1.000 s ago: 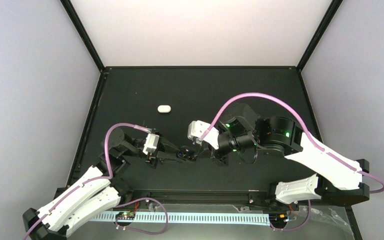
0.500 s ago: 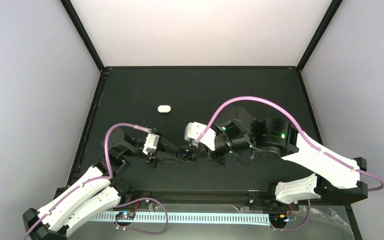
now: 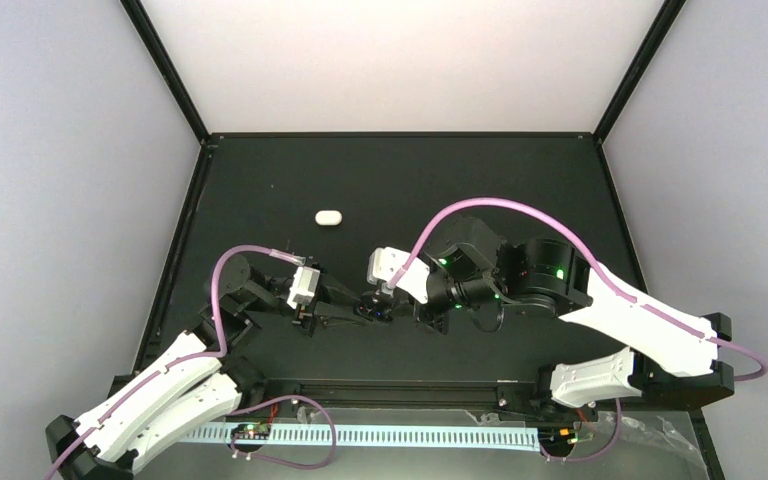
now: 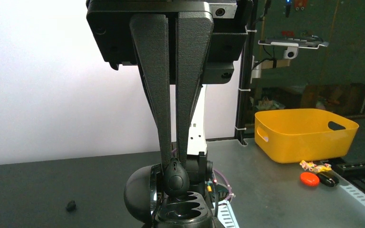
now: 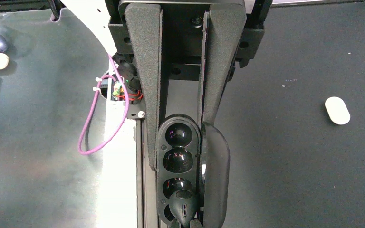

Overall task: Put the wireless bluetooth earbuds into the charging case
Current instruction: Place the earbud in the charging case.

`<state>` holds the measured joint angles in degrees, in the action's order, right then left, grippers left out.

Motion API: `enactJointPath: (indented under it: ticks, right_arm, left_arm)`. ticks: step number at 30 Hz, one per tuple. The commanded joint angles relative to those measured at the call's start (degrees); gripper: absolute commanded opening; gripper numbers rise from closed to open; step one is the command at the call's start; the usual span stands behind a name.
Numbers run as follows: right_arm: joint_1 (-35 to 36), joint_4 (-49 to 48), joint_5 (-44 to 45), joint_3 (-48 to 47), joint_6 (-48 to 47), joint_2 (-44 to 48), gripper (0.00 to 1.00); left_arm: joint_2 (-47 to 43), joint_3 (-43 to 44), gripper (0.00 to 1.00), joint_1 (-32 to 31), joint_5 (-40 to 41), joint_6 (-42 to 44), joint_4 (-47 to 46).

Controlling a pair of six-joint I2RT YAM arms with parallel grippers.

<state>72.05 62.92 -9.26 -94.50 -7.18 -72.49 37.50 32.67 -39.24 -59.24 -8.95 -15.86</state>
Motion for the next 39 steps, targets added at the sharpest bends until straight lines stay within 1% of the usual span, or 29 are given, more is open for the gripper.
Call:
enactJointPath:
  ticks: [1,25,30,39]
  right_arm:
    - [0.9,-0.45,1.41,0.37,0.39,-0.2,0.01]
    - [3.01,-0.52,3.58,0.17,-0.66,-1.8,0.01]
    - [3.1,-0.71,3.88,0.08,-0.39,-1.33,0.1]
    - [3.09,-1.23,3.61,-0.38,-0.29,-0.14,0.18]
  left_arm:
    - [-0.41,2.75,0.02,-0.53,-0.04,1.07,-0.9]
    - [-0.36,2.71,0.02,-0.88,-0.18,1.17,-0.93]
    - [-0.37,2.75,0.02,-0.84,-0.09,1.13,-0.91]
    - [-0.23,2.7,0.02,-0.97,-0.02,1.22,-0.84]
